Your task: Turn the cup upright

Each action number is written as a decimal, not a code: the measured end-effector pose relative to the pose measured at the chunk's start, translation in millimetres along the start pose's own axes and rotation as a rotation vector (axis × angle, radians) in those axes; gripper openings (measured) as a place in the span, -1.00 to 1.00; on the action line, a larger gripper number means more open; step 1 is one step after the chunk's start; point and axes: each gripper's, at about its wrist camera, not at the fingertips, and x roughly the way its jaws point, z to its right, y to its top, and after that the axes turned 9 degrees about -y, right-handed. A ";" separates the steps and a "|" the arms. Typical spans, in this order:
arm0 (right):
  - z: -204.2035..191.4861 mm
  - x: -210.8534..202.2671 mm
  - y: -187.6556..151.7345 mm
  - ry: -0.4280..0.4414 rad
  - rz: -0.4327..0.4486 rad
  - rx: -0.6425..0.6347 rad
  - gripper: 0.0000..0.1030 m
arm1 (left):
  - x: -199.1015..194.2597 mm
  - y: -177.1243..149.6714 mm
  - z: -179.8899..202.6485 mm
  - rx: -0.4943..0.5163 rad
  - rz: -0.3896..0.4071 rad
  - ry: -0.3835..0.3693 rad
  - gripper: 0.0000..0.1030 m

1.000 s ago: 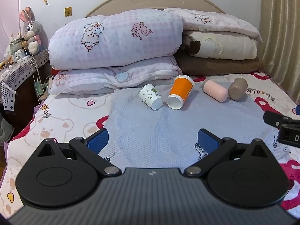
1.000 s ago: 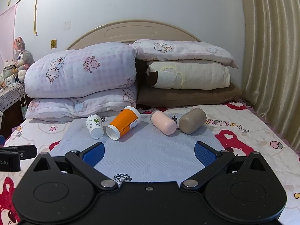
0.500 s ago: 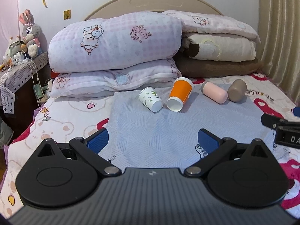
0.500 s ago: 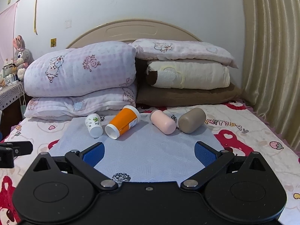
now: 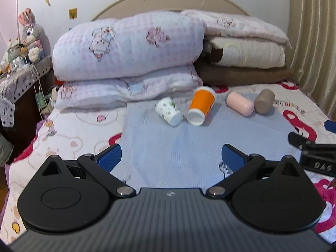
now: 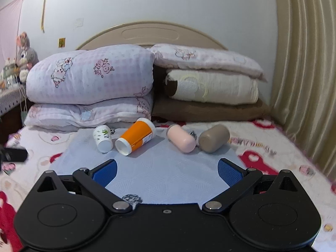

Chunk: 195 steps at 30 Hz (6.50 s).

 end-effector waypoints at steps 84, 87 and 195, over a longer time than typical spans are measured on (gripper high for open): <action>-154.9 215.4 23.2 0.448 -0.251 -0.380 0.24 | 272.2 6.7 -113.5 -0.532 -0.271 -0.509 0.96; -136.1 207.6 13.0 0.424 -0.303 -0.328 0.24 | 277.1 5.1 -97.1 -0.535 -0.313 -0.566 0.96; -23.5 112.6 5.5 0.327 -0.154 -0.107 0.54 | 127.0 27.8 -18.6 -0.150 -0.192 -0.151 0.46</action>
